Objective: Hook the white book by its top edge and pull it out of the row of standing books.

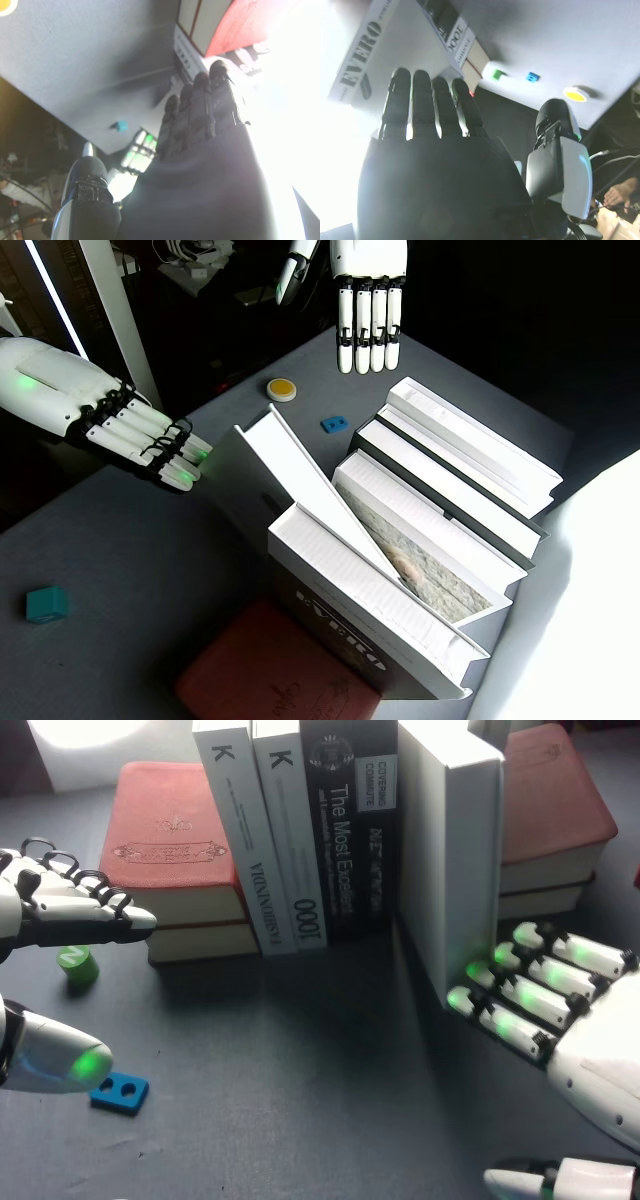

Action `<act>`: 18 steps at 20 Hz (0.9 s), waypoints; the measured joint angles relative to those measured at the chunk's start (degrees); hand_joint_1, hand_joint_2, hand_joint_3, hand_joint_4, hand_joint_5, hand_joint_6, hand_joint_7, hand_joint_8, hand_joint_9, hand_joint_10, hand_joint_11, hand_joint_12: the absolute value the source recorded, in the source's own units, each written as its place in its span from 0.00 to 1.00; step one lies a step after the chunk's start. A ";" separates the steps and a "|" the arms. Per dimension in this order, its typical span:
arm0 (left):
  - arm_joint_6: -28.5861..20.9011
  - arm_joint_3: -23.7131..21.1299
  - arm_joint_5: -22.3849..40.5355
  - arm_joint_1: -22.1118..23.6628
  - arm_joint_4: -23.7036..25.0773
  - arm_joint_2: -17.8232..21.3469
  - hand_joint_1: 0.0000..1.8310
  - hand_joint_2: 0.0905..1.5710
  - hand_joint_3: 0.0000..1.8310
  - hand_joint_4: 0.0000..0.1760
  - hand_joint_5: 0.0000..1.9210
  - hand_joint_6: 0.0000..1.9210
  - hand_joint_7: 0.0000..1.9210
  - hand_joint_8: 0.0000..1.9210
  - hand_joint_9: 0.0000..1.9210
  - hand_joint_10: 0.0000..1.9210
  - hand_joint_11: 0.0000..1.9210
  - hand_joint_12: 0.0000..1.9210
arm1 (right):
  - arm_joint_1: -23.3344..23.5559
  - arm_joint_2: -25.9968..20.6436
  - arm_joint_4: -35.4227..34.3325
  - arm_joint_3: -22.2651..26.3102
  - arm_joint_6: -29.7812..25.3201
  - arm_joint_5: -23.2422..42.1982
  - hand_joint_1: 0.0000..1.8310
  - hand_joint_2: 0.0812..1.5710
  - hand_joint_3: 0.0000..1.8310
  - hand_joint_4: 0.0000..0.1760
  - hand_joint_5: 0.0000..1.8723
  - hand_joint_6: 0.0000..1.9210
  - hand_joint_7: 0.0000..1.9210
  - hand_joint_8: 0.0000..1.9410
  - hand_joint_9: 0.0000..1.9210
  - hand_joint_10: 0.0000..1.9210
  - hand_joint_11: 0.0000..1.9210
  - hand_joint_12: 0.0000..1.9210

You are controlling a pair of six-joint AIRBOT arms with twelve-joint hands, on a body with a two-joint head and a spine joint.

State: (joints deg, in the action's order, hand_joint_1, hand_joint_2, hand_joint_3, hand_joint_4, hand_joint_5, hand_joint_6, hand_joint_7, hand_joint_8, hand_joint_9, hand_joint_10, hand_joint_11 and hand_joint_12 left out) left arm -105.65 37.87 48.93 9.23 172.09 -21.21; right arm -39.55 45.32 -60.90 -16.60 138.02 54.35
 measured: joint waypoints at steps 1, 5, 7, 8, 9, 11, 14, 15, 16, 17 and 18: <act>0.00 -0.02 -0.02 0.00 0.00 0.00 0.00 0.72 0.00 0.00 0.00 0.00 0.00 0.00 0.00 0.00 0.00 0.00 | -0.02 0.02 -0.90 -0.20 0.81 -0.39 0.00 0.69 0.00 0.00 0.00 0.00 0.00 0.00 0.00 0.00 0.00 0.00; 0.00 -0.02 0.00 0.00 0.00 0.00 0.00 0.72 0.00 0.00 0.00 0.00 0.00 0.00 0.00 0.00 0.00 0.00 | -0.66 0.46 -2.34 -0.68 2.03 -1.05 0.00 0.69 0.00 0.00 0.00 0.00 0.00 0.00 0.00 0.00 0.00 0.00; 0.00 -0.02 0.00 0.00 0.00 0.00 0.00 0.72 0.00 0.00 0.00 0.00 0.00 0.00 0.00 0.00 0.00 0.00 | -0.66 0.50 -2.29 -0.68 2.03 -1.03 0.00 0.70 0.00 0.00 0.00 0.00 0.00 0.00 0.00 0.00 0.00 0.00; 0.00 -0.02 -0.02 0.00 0.00 0.00 0.00 0.72 0.00 0.00 0.00 0.00 0.00 0.00 0.00 0.00 0.00 0.00 | -0.66 0.59 -2.32 -0.68 2.03 -1.03 0.00 0.70 0.00 0.00 0.00 0.00 0.00 0.00 0.00 0.00 0.00 0.00; 0.00 -0.02 0.00 0.00 0.00 0.00 0.00 0.72 0.00 0.00 0.00 0.00 0.00 0.00 0.00 0.00 0.00 0.00 | -0.94 0.63 -2.12 -0.68 2.03 -0.96 0.00 0.69 0.00 0.00 0.00 0.00 0.00 0.00 0.00 0.00 0.00 0.00; 0.00 -0.02 0.00 0.00 0.00 0.00 0.00 0.72 0.00 0.00 0.00 0.00 0.00 0.00 0.00 0.00 0.00 0.00 | -2.23 0.74 -2.34 -0.35 2.29 -1.03 0.00 0.69 0.00 0.00 0.00 0.00 0.00 0.00 0.00 0.00 0.00 0.00; 0.00 -0.02 0.00 0.00 0.00 0.00 0.00 0.72 0.00 0.00 0.00 0.00 0.00 0.00 0.00 0.00 0.00 0.00 | -2.89 0.74 -3.02 1.62 2.21 0.66 0.00 0.69 0.00 0.00 0.00 0.00 0.00 0.00 0.00 0.00 0.00 0.00; 0.00 -0.02 -0.02 0.00 0.00 0.00 0.00 0.72 0.00 0.00 0.00 0.00 0.00 0.00 0.00 0.00 0.00 0.00 | -2.97 0.63 -2.95 2.40 2.38 1.31 0.00 0.69 0.00 0.00 0.00 0.00 0.00 0.00 0.00 0.00 0.00 0.00; 0.00 -0.02 -0.02 0.00 0.00 0.00 0.00 0.72 0.00 0.00 0.00 0.00 0.00 0.00 0.00 0.00 0.00 0.00 | -2.97 0.61 -2.89 3.10 2.43 1.84 0.00 0.69 0.00 0.00 0.00 0.00 0.00 0.00 0.00 0.00 0.00 0.00; 0.00 -0.02 0.00 0.00 0.00 0.00 0.00 0.73 0.00 0.00 0.00 0.00 0.00 0.00 0.00 0.00 0.00 0.00 | -2.97 0.61 -2.78 3.74 2.43 2.29 0.00 0.69 0.00 0.00 0.00 0.00 0.00 0.00 0.00 0.00 0.00 0.00; 0.00 -0.02 0.00 0.00 0.00 0.00 0.00 0.72 0.00 0.00 0.00 0.00 0.00 0.00 0.00 0.00 0.00 0.00 | -2.97 0.61 -2.67 4.17 2.47 2.49 0.00 0.69 0.00 0.00 0.00 0.00 0.00 0.00 0.00 0.00 0.00 0.00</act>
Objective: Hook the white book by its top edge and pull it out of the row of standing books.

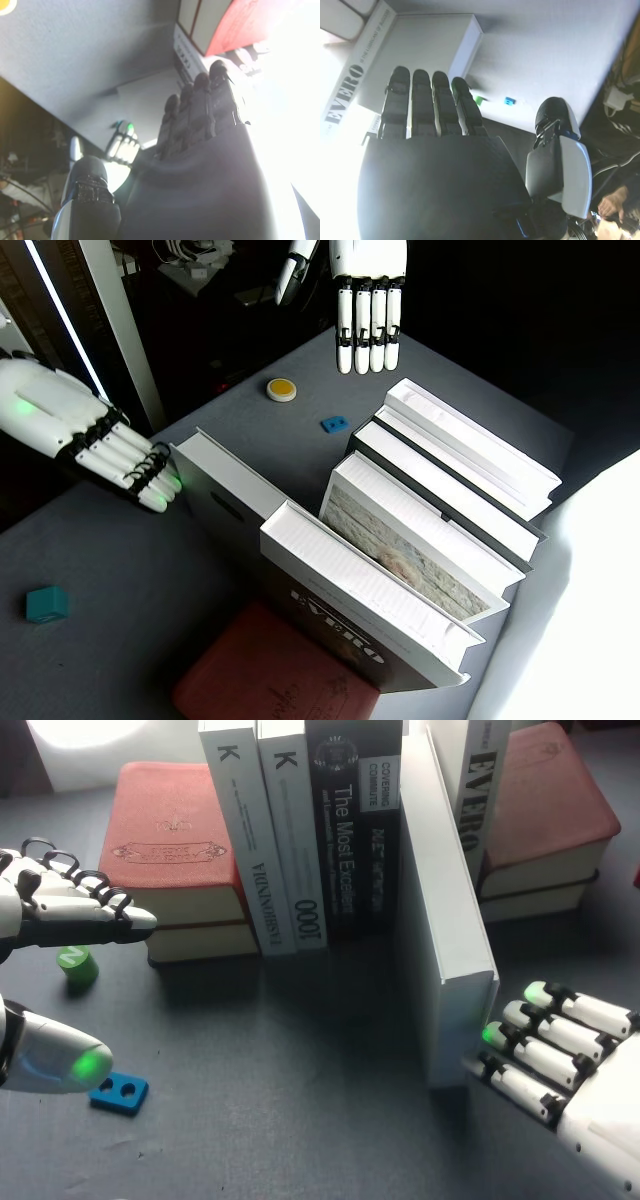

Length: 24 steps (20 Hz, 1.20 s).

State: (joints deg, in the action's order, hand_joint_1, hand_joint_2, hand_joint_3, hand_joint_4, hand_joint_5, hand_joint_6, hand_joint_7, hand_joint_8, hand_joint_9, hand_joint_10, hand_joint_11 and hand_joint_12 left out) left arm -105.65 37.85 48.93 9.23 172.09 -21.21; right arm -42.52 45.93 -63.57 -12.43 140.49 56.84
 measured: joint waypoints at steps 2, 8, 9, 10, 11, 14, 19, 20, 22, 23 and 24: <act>0.00 0.00 0.00 0.00 0.00 0.00 0.00 0.72 0.00 0.00 0.00 0.00 0.00 0.00 0.00 0.00 0.00 0.00 | 0.24 -0.04 -0.17 0.90 0.20 0.50 0.00 0.69 0.00 0.00 0.00 0.00 0.00 0.00 0.00 0.00 0.00 0.00; 0.00 0.00 0.00 0.00 0.00 0.00 0.00 0.72 0.00 0.00 0.00 0.00 0.00 0.00 0.00 0.00 0.00 0.00 | 0.87 -0.31 1.42 5.46 0.79 3.32 0.00 0.69 0.00 0.00 0.00 0.00 0.00 0.00 0.00 0.00 0.00 0.00; 0.00 0.00 -0.02 0.00 0.00 0.00 0.00 0.72 0.00 0.00 0.00 0.00 0.00 0.00 0.00 0.00 0.00 0.00 | 0.90 -0.28 1.92 6.32 0.85 3.63 0.00 0.69 0.00 0.00 0.00 0.00 0.00 0.00 0.00 0.00 0.00 0.00; 0.00 0.00 -0.02 0.00 0.00 0.00 0.00 0.72 0.00 0.00 0.00 0.00 0.00 0.00 0.00 0.00 0.00 0.00 | 0.90 -0.28 3.50 7.61 0.90 4.33 0.00 0.69 0.00 0.00 0.00 0.00 0.00 0.00 0.00 0.00 0.00 0.00; 0.00 0.00 0.00 0.00 0.00 0.00 0.00 0.72 0.00 0.00 0.00 0.00 0.00 0.00 0.00 0.00 0.00 0.00 | 0.90 -0.28 4.61 8.09 0.94 4.83 0.00 0.69 0.00 0.00 0.00 0.00 0.00 0.00 0.00 0.00 0.00 0.00; 0.00 0.00 0.00 0.00 0.00 0.00 0.00 0.72 0.00 0.00 0.00 0.00 0.00 0.00 0.00 0.00 0.00 0.00 | 1.73 -0.28 8.02 8.87 1.07 7.23 0.00 0.69 0.00 0.00 0.00 0.00 0.00 0.00 0.00 0.00 0.00 0.00; 0.00 0.00 0.00 0.00 0.00 0.00 0.00 0.72 0.00 0.00 0.00 0.00 0.00 0.00 0.00 0.00 0.00 0.00 | 2.84 -0.35 12.50 8.85 -0.61 10.16 0.00 0.70 0.00 0.00 0.00 0.00 0.00 0.00 0.00 0.00 0.00 0.00; 0.00 0.00 -0.02 0.00 0.00 0.00 0.00 0.72 0.00 0.00 0.00 0.00 0.00 0.00 0.00 0.00 0.00 0.00 | 3.78 -0.42 14.64 8.70 -1.31 10.78 0.00 0.70 0.00 0.00 0.00 0.00 0.00 0.00 0.00 0.00 0.00 0.00; 0.00 0.00 0.00 0.00 0.00 0.00 0.00 0.72 0.00 0.00 0.00 0.00 0.00 0.00 0.00 0.00 0.00 0.00 | 4.92 -0.46 17.05 7.63 -3.74 11.13 0.00 0.69 0.00 0.00 0.00 0.00 0.00 0.00 0.00 0.00 0.00 0.00; 0.00 0.00 0.00 0.00 0.00 0.00 0.00 0.71 0.00 0.00 0.00 0.00 0.00 0.00 0.00 0.00 0.00 0.00 | 4.92 -0.46 17.38 7.06 -5.07 10.69 0.00 0.69 0.00 0.00 0.00 0.00 0.00 0.00 0.00 0.00 0.00 0.00; 0.00 0.00 0.00 0.00 0.00 0.00 0.00 0.71 0.00 0.00 0.00 0.00 0.00 0.00 0.00 0.00 0.00 0.00 | 5.22 -0.52 17.75 5.95 -7.41 9.79 0.00 0.69 0.00 0.00 0.00 0.00 0.00 0.00 0.00 0.00 0.00 0.00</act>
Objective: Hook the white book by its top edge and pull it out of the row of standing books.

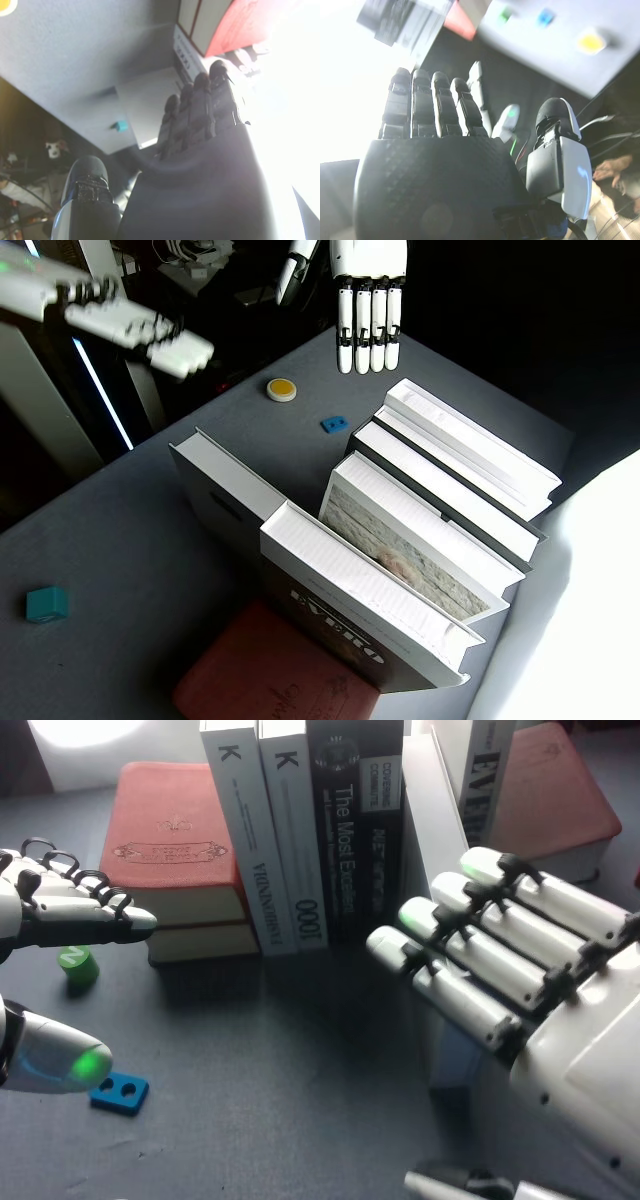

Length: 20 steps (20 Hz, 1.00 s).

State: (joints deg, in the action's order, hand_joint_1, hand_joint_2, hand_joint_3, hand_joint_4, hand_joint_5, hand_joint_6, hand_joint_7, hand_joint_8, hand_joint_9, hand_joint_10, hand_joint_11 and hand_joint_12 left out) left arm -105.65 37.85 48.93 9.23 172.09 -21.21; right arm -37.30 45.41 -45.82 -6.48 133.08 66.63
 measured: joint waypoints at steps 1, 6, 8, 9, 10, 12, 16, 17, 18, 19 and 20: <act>0.00 0.00 -0.02 0.00 0.00 0.00 0.00 0.72 0.00 0.00 0.00 0.00 0.00 0.00 0.00 0.00 0.00 0.00 | 0.61 -0.15 0.07 -1.05 -1.64 -0.85 0.00 0.69 0.00 0.00 0.00 0.00 0.00 0.00 0.00 0.00 0.00 0.00; 0.00 -0.02 0.00 0.00 0.00 0.00 0.00 0.72 0.00 0.00 0.00 0.00 0.00 0.00 0.00 0.00 0.00 0.00 | 4.15 -0.35 6.64 -6.16 -9.92 -4.70 0.00 0.70 0.00 0.00 0.00 0.00 0.00 0.00 0.00 0.00 0.00 0.00; 0.00 -0.13 -0.02 0.00 0.00 0.00 0.00 0.72 0.00 0.00 0.00 0.00 0.00 0.00 0.00 0.00 0.00 0.00 | 5.38 -0.35 7.52 -7.32 -11.37 -6.43 0.00 0.69 0.00 0.00 0.00 0.00 0.00 0.00 0.00 0.00 0.00 0.00; 0.00 -0.13 -0.02 0.00 0.00 0.00 0.00 0.72 0.00 0.00 0.00 0.00 0.00 0.00 0.00 0.00 0.00 0.00 | 5.66 -0.33 7.43 -7.78 -11.89 -7.06 0.00 0.70 0.00 0.00 0.00 0.00 0.00 0.00 0.00 0.00 0.00 0.00; 0.00 -0.17 0.00 0.00 0.00 0.00 0.00 0.73 0.00 0.00 0.00 0.00 0.00 0.00 0.00 0.00 0.00 0.00 | 6.29 -0.35 7.13 -8.48 -12.72 -7.93 0.00 0.70 0.00 0.00 0.00 0.00 0.00 0.00 0.00 0.00 0.00 0.00; 0.00 -0.17 0.00 0.00 0.00 0.00 0.00 0.72 0.00 0.00 0.00 0.00 0.00 0.00 0.00 0.00 0.00 0.00 | 6.93 -0.48 9.16 -9.86 -14.91 -9.09 0.00 0.70 0.00 0.00 0.00 0.00 0.00 0.00 0.00 0.00 0.00 0.00; 0.00 -0.17 -0.02 0.00 0.00 0.00 0.00 0.72 0.00 0.00 0.00 0.00 0.00 0.00 0.00 0.00 0.00 0.00 | 8.61 -2.49 13.16 -10.45 -20.35 -10.05 0.00 0.69 0.00 0.00 0.00 0.00 0.00 0.00 0.00 0.00 0.00 0.00; 0.00 -0.17 0.00 0.00 0.00 0.00 0.00 0.72 0.00 0.00 0.00 0.00 0.00 0.00 0.00 0.00 0.00 0.00 | 8.61 -2.73 13.35 -10.51 -21.00 -10.91 0.00 0.70 0.00 0.00 0.00 0.00 0.00 0.00 0.00 0.00 0.00 0.00; 0.00 -0.17 0.00 0.00 0.00 0.00 0.00 0.73 0.00 0.00 0.00 0.00 0.00 0.00 0.00 0.00 0.00 0.00 | 8.61 -3.13 14.03 -10.69 -22.16 -11.69 0.00 0.70 0.00 0.00 0.00 0.00 0.00 0.00 0.00 0.00 0.00 0.00; 0.00 -0.17 0.00 0.00 0.00 0.00 0.00 0.72 0.00 0.00 0.00 0.00 0.00 0.00 0.00 0.00 0.00 0.00 | 8.61 -3.56 14.88 -10.80 -22.95 -11.89 0.00 0.70 0.00 0.00 0.01 0.01 0.01 0.00 0.00 0.00 0.00 0.00; 0.00 -0.17 -0.02 0.00 0.00 0.00 0.00 0.72 0.00 0.00 0.00 0.00 0.00 0.00 0.00 0.00 0.00 0.00 | 8.79 -4.13 15.96 -10.80 -24.46 -11.87 0.00 0.69 0.00 0.00 0.01 0.00 0.00 0.00 0.00 0.00 0.00 0.00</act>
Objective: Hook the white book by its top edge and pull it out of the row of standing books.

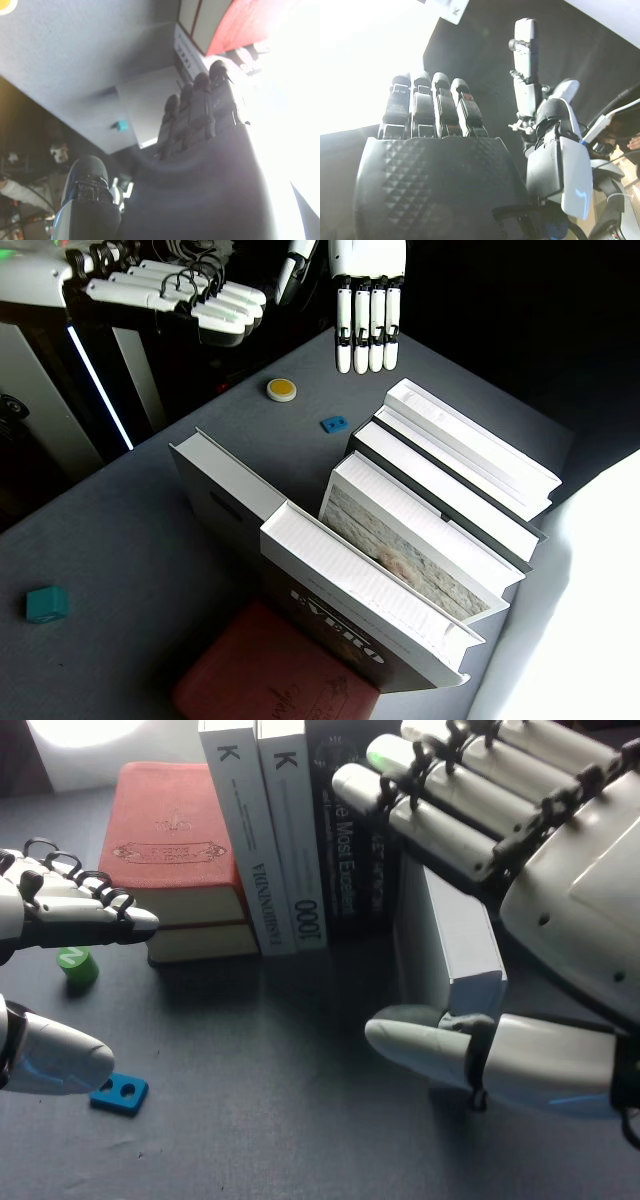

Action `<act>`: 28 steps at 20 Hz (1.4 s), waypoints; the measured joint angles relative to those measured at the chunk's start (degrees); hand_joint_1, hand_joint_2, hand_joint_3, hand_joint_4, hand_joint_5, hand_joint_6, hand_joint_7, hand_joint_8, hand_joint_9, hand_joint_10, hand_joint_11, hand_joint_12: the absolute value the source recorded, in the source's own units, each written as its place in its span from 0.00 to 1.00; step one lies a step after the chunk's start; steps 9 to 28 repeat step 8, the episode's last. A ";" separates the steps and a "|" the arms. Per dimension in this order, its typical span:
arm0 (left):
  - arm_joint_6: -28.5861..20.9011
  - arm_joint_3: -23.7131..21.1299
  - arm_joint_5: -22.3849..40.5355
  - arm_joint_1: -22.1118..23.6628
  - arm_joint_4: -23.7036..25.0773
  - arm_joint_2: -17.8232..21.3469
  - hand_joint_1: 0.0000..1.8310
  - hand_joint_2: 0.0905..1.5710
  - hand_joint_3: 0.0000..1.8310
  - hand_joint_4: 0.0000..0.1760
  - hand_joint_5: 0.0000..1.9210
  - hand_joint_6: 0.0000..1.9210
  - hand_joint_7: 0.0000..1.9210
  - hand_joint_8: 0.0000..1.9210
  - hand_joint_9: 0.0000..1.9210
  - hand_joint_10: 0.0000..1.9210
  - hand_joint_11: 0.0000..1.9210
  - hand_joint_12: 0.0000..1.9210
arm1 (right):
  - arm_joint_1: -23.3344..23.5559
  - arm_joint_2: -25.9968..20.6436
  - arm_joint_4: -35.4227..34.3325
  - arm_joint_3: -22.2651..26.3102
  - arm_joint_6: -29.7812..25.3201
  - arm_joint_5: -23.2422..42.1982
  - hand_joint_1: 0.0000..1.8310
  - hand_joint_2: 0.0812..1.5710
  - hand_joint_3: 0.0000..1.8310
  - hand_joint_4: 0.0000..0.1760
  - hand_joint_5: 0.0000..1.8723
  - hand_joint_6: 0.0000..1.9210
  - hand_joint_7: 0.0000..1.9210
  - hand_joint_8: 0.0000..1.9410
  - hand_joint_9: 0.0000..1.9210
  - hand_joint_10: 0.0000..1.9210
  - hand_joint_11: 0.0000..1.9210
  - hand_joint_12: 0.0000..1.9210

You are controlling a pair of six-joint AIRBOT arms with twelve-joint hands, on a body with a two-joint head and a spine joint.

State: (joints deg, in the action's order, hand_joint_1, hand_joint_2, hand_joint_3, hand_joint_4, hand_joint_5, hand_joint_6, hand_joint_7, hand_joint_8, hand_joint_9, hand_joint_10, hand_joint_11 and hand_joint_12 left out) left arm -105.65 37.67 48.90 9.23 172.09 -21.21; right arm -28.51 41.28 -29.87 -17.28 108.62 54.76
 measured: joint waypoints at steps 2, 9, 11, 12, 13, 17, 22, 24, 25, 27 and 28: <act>0.00 0.00 0.00 0.00 0.00 0.00 0.00 0.72 0.00 0.00 0.00 0.00 0.00 0.00 0.00 0.00 0.00 0.00 | 0.63 -0.46 0.48 -0.22 -1.22 -0.20 0.00 0.69 0.00 0.00 0.01 0.00 0.00 0.00 0.00 0.00 0.00 0.00; 0.00 0.00 0.00 0.00 0.00 0.00 0.00 0.73 0.00 0.00 0.00 0.00 0.00 0.00 0.00 0.00 0.00 0.00 | 1.20 -0.50 0.07 -0.61 -1.33 -1.49 0.00 0.69 0.00 0.00 0.01 0.00 0.01 0.00 0.00 0.00 0.00 0.00; 0.00 0.00 0.00 0.00 0.00 0.00 0.00 0.73 0.00 0.00 0.00 0.00 0.00 0.00 0.00 0.00 0.00 0.00 | 1.20 -0.50 0.07 -0.61 -1.33 -1.49 0.00 0.69 0.00 0.00 0.01 0.00 0.01 0.00 0.00 0.00 0.00 0.00; 0.00 0.00 0.00 0.00 0.00 0.00 0.00 0.73 0.00 0.00 0.00 0.00 0.00 0.00 0.00 0.00 0.00 0.00 | 1.20 -0.50 0.07 -0.61 -1.33 -1.49 0.00 0.69 0.00 0.00 0.01 0.00 0.01 0.00 0.00 0.00 0.00 0.00; 0.00 0.00 0.00 0.00 0.00 0.00 0.00 0.73 0.00 0.00 0.00 0.00 0.00 0.00 0.00 0.00 0.00 0.00 | 1.20 -0.50 0.07 -0.61 -1.33 -1.49 0.00 0.69 0.00 0.00 0.01 0.00 0.01 0.00 0.00 0.00 0.00 0.00; 0.00 0.00 0.00 0.00 0.00 0.00 0.00 0.73 0.00 0.00 0.00 0.00 0.00 0.00 0.00 0.00 0.00 0.00 | 1.20 -0.50 0.07 -0.61 -1.33 -1.49 0.00 0.69 0.00 0.00 0.01 0.00 0.01 0.00 0.00 0.00 0.00 0.00; 0.00 0.00 0.00 0.00 0.00 0.00 0.00 0.73 0.00 0.00 0.00 0.00 0.00 0.00 0.00 0.00 0.00 0.00 | 1.20 -0.50 0.07 -0.61 -1.33 -1.49 0.00 0.69 0.00 0.00 0.01 0.00 0.01 0.00 0.00 0.00 0.00 0.00; 0.00 0.00 0.00 0.00 0.00 0.00 0.00 0.73 0.00 0.00 0.00 0.00 0.00 0.00 0.00 0.00 0.00 0.00 | 1.20 -0.50 0.07 -0.61 -1.33 -1.49 0.00 0.69 0.00 0.00 0.01 0.00 0.01 0.00 0.00 0.00 0.00 0.00; 0.00 0.00 0.00 0.00 0.00 0.00 0.00 0.73 0.00 0.00 0.00 0.00 0.00 0.00 0.00 0.00 0.00 0.00 | 1.20 -0.50 0.07 -0.61 -1.33 -1.49 0.00 0.69 0.00 0.00 0.01 0.00 0.01 0.00 0.00 0.00 0.00 0.00; 0.00 0.00 0.00 0.00 0.00 0.00 0.00 0.73 0.00 0.00 0.00 0.00 0.00 0.00 0.00 0.00 0.00 0.00 | 1.20 -0.50 0.07 -0.61 -1.33 -1.49 0.00 0.69 0.00 0.00 0.01 0.00 0.01 0.00 0.00 0.00 0.00 0.00; 0.00 0.00 0.00 0.00 0.00 0.00 0.00 0.73 0.00 0.00 0.00 0.00 0.00 0.00 0.00 0.00 0.00 0.00 | 1.20 -0.50 0.07 -0.61 -1.33 -1.49 0.00 0.69 0.00 0.00 0.01 0.00 0.01 0.00 0.00 0.00 0.00 0.00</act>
